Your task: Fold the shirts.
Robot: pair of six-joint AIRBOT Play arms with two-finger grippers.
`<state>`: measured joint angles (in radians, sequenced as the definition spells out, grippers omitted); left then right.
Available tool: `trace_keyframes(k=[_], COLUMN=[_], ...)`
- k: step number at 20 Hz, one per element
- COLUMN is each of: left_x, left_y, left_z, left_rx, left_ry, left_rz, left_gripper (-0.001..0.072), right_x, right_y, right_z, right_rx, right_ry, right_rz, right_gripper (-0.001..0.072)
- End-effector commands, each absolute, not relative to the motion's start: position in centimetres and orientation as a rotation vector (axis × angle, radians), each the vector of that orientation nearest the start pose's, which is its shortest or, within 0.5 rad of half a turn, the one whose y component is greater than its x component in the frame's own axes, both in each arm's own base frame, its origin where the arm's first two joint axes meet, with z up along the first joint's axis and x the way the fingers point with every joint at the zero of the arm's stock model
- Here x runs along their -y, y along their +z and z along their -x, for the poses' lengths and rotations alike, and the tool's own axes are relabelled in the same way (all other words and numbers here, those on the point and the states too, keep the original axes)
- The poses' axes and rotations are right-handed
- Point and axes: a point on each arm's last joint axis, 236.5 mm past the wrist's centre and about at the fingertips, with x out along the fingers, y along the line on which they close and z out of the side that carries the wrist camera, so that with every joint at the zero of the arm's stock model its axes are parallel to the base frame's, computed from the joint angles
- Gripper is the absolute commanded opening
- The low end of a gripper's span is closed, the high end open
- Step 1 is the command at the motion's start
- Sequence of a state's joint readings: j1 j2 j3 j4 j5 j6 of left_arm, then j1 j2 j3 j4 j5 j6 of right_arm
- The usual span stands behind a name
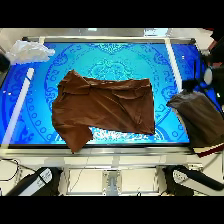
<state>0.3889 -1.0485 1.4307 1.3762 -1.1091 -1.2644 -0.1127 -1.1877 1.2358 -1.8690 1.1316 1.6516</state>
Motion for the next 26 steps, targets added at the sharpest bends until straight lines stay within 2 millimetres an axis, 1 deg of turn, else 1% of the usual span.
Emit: trace_keyframes(k=[1, 2, 3, 4, 5, 7, 8, 10, 12, 15, 18, 23, 25, 26], left_x=[-10.3, -9.3, -8.0, -6.6, -5.5, -4.4, -4.1, -3.3, -3.0, -1.5, -1.7, -2.1, -1.8, -1.6], left_y=[10.6, 6.5, 3.2, 0.5, -1.9, -5.1, -6.0, -6.5, -7.1, -8.3, -8.9, -9.6, -9.5, -9.3], left_z=[-31.5, -29.7, -28.2, -27.2, -26.4, -25.3, -25.2, -26.2, -27.6, -29.0, -30.2, -29.5, -29.4, -29.3], left_rx=[-0.911, -0.989, -1.052, -1.101, -1.129, -1.166, -1.173, -1.155, -1.129, -1.132, -1.1, -1.128, -1.139, -1.147], left_ry=[0.099, 0.088, 0.068, 0.045, 0.052, 0.12, 0.148, 0.139, 0.146, 0.093, 0.109, 0.112, 0.099, 0.088], left_rz=[0.144, 0.184, 0.241, 0.304, 0.388, 0.553, 0.624, 0.711, 0.801, 0.915, 0.981, 0.923, 0.926, 0.923], left_gripper=[0.0704, 0.0704, 0.0704, 0.0704, 0.0703, 0.0703, 0.0703, 0.0701, 0.07, 0.07, 0.0699, 0.0699, 0.0698, 0.0684], right_x=[9.8, 8.5, 7.1, 5.6, 4.2, 2.4, 1.9, 1.4, 1.0, 0.9, 0.7, 0.1, 0.0, 0.0], right_y=[4.8, 4.1, 3.8, 3.8, 4.4, 6.5, 7.6, 9.4, 10.4, 11.0, 11.0, 11.2, 11.2, 11.2], right_z=[-32.8, -31.7, -30.9, -30.3, -30.0, -30.0, -30.1, -30.0, -29.7, -29.5, -29.4, -29.4, -29.4, -29.4], right_rx=[-1.107, -1.094, -1.085, -1.067, -1.038, -0.958, -0.916, -0.85, -0.819, -0.797, -0.799, -0.796, -0.796, -0.797], right_ry=[-0.303, -0.273, -0.239, -0.195, -0.151, -0.086, -0.069, -0.054, -0.044, -0.038, -0.033, -0.015, -0.014, -0.013], right_rz=[0.02, -0.025, -0.073, -0.124, -0.158, -0.197, -0.212, -0.229, -0.236, -0.239, -0.244, -0.27, -0.271, -0.272], right_gripper=[0.0351, 0.035, 0.0351, 0.0351, 0.0351, 0.035, 0.035, 0.035, 0.035, 0.035, 0.035, 0.035, 0.035, 0.035])
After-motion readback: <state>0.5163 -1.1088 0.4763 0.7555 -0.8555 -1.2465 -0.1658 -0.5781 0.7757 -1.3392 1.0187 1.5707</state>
